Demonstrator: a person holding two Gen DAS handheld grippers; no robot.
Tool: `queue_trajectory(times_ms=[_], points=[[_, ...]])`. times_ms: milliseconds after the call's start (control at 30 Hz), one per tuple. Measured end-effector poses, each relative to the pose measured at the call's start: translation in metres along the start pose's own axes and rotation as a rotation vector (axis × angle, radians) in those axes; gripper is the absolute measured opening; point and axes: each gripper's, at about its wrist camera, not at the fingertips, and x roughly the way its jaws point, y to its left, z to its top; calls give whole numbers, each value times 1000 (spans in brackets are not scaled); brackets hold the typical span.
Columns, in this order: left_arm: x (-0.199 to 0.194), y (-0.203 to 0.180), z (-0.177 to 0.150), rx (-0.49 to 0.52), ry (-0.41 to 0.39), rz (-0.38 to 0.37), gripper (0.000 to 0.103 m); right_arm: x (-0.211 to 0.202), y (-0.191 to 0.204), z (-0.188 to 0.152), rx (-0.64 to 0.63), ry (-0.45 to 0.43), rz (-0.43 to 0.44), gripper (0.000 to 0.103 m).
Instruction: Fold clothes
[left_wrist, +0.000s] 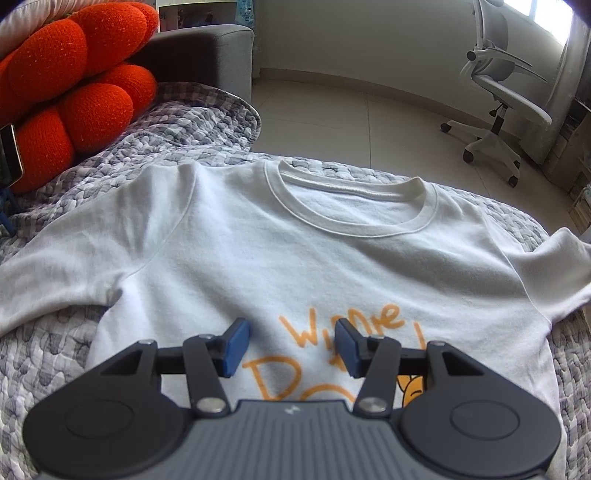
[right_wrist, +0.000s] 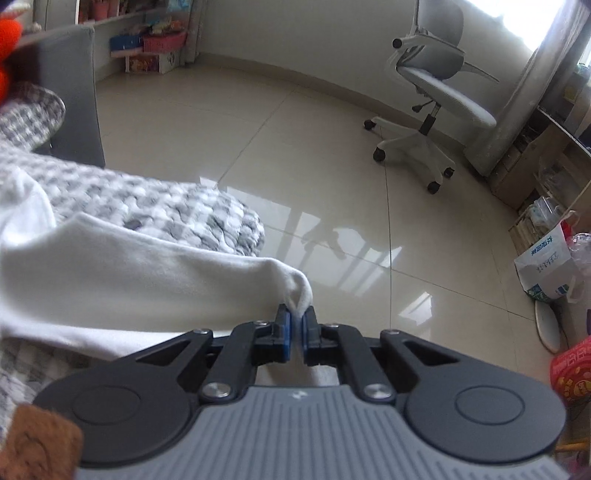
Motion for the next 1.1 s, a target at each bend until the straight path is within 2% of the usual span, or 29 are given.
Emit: queue_trajectory(times_ms=[133, 200, 233, 267, 300, 367, 433, 533, 633, 733, 800, 867, 933, 967, 1000, 1100], points=[[0, 6, 2, -25, -2, -9, 52, 26, 17, -19, -94, 125, -26, 6], [1, 6, 3, -35, -6, -11, 52, 27, 26, -23, -152, 139, -89, 8], [1, 7, 3, -40, -9, -16, 52, 23, 30, -23, -179, 119, -134, 12], [0, 8, 4, -47, -13, -23, 52, 16, 31, -22, -184, 81, -156, 25], [0, 8, 4, -53, -16, -29, 52, 4, 32, -17, -164, 22, -142, 40], [0, 10, 5, -63, -25, -40, 52, -20, 34, -4, -107, -86, -39, 50], [1, 13, 6, -76, -26, -41, 52, -40, 44, 11, -83, -169, 68, 50], [0, 16, 8, -103, -30, -38, 52, -53, 72, 34, -114, -236, 253, 50], [0, 17, 8, -119, -33, -43, 52, -39, 114, 59, -193, -231, 358, 50], [-2, 21, 9, -126, -38, -39, 52, -23, 147, 76, -236, -205, 418, 49], [-3, 27, 10, -135, -44, -30, 52, -13, 161, 85, -250, -187, 456, 37], [-4, 34, 11, -151, -47, -25, 51, 0, 170, 91, -261, -127, 457, 28], [-6, 44, 13, -174, -54, -21, 51, 3, 172, 95, -271, -114, 447, 22], [-7, 49, 13, -186, -57, -13, 51, 1, 172, 96, -270, -116, 439, 8], [-7, 54, 14, -202, -59, 5, 51, -3, 171, 99, -269, -127, 424, 5], [-6, 70, 15, -265, -59, 30, 50, -19, 164, 109, -230, -194, 366, 4]])
